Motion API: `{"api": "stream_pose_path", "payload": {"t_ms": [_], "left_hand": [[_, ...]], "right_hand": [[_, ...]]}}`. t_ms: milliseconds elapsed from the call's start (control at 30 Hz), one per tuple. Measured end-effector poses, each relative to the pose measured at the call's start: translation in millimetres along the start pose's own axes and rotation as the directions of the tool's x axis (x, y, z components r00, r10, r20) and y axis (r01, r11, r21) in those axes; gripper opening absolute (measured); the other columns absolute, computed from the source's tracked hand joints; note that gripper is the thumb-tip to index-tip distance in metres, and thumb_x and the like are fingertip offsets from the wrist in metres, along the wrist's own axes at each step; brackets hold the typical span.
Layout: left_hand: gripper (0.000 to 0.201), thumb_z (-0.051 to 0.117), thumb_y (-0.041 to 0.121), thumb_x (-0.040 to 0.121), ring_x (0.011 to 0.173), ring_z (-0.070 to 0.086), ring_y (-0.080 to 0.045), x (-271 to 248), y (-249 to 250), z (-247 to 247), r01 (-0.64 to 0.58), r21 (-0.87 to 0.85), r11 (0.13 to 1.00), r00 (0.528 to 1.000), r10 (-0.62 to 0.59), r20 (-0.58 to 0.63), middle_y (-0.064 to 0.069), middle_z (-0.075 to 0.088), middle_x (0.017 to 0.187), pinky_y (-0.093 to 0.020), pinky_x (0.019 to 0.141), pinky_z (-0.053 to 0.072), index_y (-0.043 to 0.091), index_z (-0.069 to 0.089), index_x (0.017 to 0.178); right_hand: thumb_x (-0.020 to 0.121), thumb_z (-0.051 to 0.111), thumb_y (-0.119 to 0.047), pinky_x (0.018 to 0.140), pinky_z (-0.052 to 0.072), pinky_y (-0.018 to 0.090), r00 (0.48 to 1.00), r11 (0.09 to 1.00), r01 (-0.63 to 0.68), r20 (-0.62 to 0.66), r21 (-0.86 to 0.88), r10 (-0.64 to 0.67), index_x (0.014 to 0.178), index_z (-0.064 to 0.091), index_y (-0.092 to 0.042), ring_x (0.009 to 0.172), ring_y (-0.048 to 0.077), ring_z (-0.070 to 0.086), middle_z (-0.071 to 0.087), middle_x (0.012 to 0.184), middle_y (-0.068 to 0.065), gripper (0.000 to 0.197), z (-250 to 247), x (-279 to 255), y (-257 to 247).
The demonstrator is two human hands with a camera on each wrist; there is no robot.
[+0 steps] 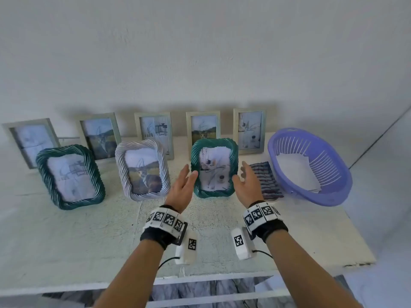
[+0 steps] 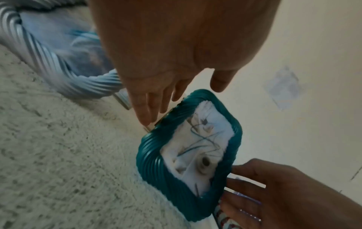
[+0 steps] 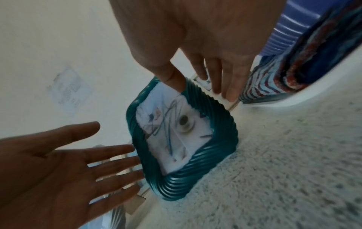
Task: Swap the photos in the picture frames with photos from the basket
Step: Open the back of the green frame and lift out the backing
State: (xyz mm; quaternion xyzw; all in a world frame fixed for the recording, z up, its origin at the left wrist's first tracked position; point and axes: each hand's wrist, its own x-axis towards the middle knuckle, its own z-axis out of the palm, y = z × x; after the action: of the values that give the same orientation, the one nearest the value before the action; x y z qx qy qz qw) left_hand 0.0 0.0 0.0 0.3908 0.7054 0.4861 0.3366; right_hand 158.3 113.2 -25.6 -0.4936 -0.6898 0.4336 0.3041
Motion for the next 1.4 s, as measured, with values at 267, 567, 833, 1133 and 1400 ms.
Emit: {"api": "stream_pose_path", "payload": {"t_ms": [267,567,833,1133,1400], "left_hand": [[0.042,0.046,0.018,0.102,0.106,0.062,-0.017,-17,10,-6,-0.068,0.006,0.998,0.995,0.068,-0.076,-0.002,0.06,0.12,-0.006,0.073,0.049,0.013,0.043,0.143],[0.037,0.06,0.034,0.093,0.105,0.062,-0.006,-109,14,-21,0.027,0.113,0.993,0.996,-0.017,-0.089,0.006,0.061,0.118,-0.019,0.082,0.054,0.026,0.056,0.128],[0.14,0.064,0.088,0.046,0.145,0.024,-0.016,-136,11,11,0.211,0.18,0.961,0.973,-0.224,0.053,0.002,0.022,0.158,-0.033,0.113,0.025,0.031,-0.002,0.155],[0.128,0.076,0.072,0.054,0.134,0.037,-0.004,-135,16,17,0.119,-0.04,0.992,0.981,-0.112,0.157,0.0,0.034,0.155,-0.022,0.103,0.032,0.042,-0.002,0.151],[0.117,0.076,0.081,0.044,0.127,0.051,-0.006,-136,-3,-5,0.067,-0.257,0.964,0.979,-0.014,0.202,0.011,0.049,0.14,-0.036,0.103,0.045,0.037,0.031,0.143]], "right_hand": [[0.097,0.052,-0.01,0.078,0.051,0.025,0.997,0.992,0.071,0.027,0.102,-0.074,0.111,0.058,-0.008,0.095,0.013,0.065,0.066,0.1,0.003,0.016,-18,-15,-14],[0.087,0.047,-0.022,0.074,0.04,0.034,0.946,0.81,-0.171,0.324,0.561,-0.025,0.093,0.05,-0.009,0.085,0.022,0.056,0.061,0.09,0.012,0.014,-38,-104,-11],[0.084,0.056,-0.023,0.083,0.049,0.046,0.93,0.733,-0.25,0.369,0.633,-0.002,0.118,0.05,-0.018,0.099,0.037,0.062,0.064,0.11,0.026,0.034,-26,-139,-10],[0.088,0.051,-0.058,0.095,0.047,0.06,0.884,0.49,-0.455,0.442,0.743,0.152,0.134,0.054,-0.022,0.118,0.042,0.056,0.059,0.131,0.017,0.058,-9,-142,-27],[0.095,0.045,-0.051,0.063,0.057,0.046,0.89,0.554,-0.451,0.395,0.7,0.227,0.12,0.061,-0.02,0.072,0.023,0.059,0.069,0.103,0.008,0.043,-15,-134,-29]]}}
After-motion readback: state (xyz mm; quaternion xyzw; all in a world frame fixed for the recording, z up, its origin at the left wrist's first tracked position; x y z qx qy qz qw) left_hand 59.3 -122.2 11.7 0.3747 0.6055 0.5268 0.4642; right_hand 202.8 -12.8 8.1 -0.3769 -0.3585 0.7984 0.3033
